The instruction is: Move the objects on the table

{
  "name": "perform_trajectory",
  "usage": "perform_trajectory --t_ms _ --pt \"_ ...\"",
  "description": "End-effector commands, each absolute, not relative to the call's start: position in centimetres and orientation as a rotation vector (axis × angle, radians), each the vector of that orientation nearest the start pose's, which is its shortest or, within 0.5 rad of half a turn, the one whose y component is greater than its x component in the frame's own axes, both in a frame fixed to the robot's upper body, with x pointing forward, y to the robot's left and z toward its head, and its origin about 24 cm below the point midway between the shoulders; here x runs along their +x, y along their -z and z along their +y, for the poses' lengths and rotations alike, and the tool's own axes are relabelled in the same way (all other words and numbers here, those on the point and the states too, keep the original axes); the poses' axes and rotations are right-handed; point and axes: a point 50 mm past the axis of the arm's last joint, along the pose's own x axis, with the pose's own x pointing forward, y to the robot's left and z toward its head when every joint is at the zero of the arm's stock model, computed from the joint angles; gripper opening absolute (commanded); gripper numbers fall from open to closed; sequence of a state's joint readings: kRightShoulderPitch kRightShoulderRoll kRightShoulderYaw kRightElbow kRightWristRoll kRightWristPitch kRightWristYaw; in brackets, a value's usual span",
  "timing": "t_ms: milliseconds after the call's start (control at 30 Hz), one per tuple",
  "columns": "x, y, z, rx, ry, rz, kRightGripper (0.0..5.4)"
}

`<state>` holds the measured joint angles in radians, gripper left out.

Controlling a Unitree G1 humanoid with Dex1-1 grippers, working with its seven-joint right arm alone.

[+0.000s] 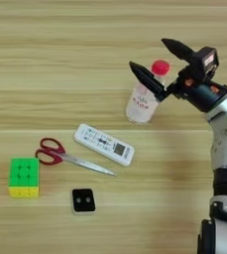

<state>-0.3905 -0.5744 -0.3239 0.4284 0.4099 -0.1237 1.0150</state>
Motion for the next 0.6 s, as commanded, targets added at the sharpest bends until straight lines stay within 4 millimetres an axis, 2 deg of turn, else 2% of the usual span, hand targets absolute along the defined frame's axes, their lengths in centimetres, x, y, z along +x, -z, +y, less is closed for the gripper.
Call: perform_trajectory --t_ms 33,267,567,600 --pt "30.5 -15.8 -29.3 -0.257 -0.59 -0.283 5.37" --pt "31.2 -13.5 -29.4 -0.268 -0.563 -0.198 5.37" --pt "31.7 -11.6 -29.0 -0.324 -0.553 -0.117 5.37" --pt "31.8 -11.3 -29.0 -0.329 -0.547 -0.098 5.21"
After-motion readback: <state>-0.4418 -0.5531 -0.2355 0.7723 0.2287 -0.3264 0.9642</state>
